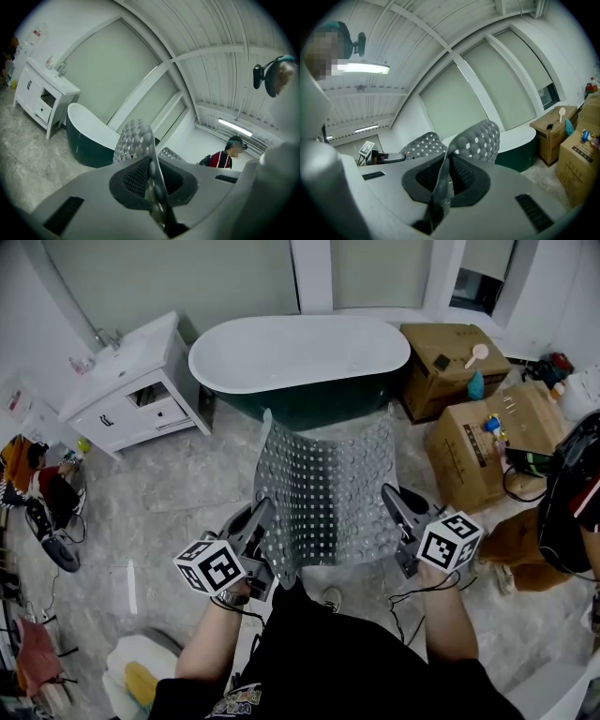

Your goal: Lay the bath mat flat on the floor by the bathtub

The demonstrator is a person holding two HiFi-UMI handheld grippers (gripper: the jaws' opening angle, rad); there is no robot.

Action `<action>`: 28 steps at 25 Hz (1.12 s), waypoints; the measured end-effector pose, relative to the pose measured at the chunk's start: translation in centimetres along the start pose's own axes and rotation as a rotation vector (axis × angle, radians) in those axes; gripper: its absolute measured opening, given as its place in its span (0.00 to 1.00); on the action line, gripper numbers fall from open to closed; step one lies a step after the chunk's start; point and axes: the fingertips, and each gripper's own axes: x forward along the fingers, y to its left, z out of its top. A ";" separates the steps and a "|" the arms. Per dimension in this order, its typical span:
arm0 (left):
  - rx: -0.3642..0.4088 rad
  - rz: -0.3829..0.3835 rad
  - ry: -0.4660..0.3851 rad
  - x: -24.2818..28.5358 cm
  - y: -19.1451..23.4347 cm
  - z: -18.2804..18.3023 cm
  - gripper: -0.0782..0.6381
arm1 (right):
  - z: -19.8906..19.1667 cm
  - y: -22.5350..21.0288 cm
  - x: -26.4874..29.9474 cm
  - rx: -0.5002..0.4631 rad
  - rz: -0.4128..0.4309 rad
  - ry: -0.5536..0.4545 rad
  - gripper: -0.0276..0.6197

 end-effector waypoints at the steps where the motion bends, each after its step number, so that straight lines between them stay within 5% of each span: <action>1: -0.001 0.002 0.001 0.2 0.1 0.1 0.15 | 0.0 -0.2 0.1 0.004 0.000 0.001 0.09; 14: -0.022 0.007 0.004 2.9 3.4 1.3 0.15 | 0.2 -2.5 4.0 0.030 -0.010 0.032 0.09; 28: -0.018 0.038 -0.002 7.7 12.2 5.9 0.15 | 0.7 -5.8 14.9 0.011 -0.019 0.089 0.09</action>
